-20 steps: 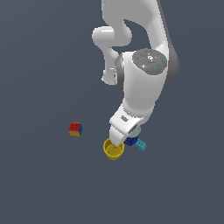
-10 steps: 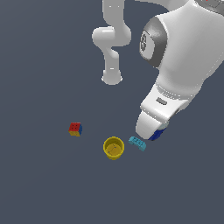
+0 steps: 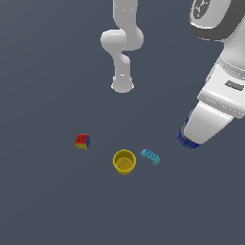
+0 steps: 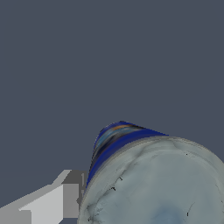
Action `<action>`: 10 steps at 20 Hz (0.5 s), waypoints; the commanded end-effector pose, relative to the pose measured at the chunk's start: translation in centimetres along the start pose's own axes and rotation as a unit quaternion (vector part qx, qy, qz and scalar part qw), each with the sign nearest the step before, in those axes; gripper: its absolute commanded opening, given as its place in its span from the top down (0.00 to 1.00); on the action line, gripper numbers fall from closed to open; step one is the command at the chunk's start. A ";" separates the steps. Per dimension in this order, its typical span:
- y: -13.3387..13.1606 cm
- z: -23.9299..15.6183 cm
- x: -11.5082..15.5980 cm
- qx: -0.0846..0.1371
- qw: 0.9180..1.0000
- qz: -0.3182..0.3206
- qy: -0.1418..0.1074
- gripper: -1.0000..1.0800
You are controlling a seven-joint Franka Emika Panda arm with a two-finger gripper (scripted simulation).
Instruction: Pick up a designated object from a clutter of objects.
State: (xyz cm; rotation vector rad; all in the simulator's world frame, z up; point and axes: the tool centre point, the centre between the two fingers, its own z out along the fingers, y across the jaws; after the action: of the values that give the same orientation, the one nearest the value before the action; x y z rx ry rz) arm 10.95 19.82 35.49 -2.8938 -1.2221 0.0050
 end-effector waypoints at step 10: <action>-1.3 -3.5 2.6 -0.001 1.000 0.000 0.001 1.00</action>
State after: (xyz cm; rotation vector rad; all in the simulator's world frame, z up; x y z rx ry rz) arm 11.73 22.42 38.47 -2.8935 -1.2218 0.0070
